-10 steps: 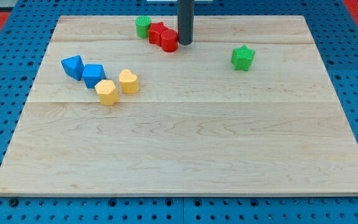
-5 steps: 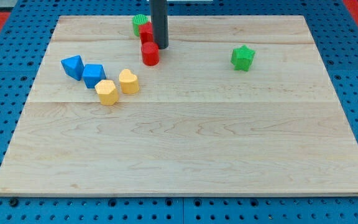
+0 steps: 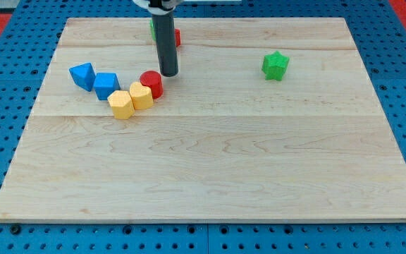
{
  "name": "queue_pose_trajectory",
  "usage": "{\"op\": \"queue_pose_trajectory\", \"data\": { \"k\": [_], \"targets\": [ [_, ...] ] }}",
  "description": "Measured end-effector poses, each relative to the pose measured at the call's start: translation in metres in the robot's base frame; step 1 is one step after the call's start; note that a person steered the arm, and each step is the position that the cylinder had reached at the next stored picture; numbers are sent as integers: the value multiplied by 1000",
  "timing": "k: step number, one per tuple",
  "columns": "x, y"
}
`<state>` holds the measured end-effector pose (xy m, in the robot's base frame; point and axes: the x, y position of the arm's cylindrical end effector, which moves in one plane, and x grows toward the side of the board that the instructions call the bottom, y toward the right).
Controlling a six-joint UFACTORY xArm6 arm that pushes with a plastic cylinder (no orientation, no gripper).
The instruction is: Move the red circle to the right side of the yellow heart
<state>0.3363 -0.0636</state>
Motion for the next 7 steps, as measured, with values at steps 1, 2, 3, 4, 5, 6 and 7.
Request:
{"op": "queue_pose_trajectory", "data": {
  "k": [1,2,3,4,5,6,7],
  "targets": [
    [3,-13],
    [19,-17],
    [50,-17],
    [81,-18],
    [109,-18],
    [116,15],
    [152,35]
  ]
}}
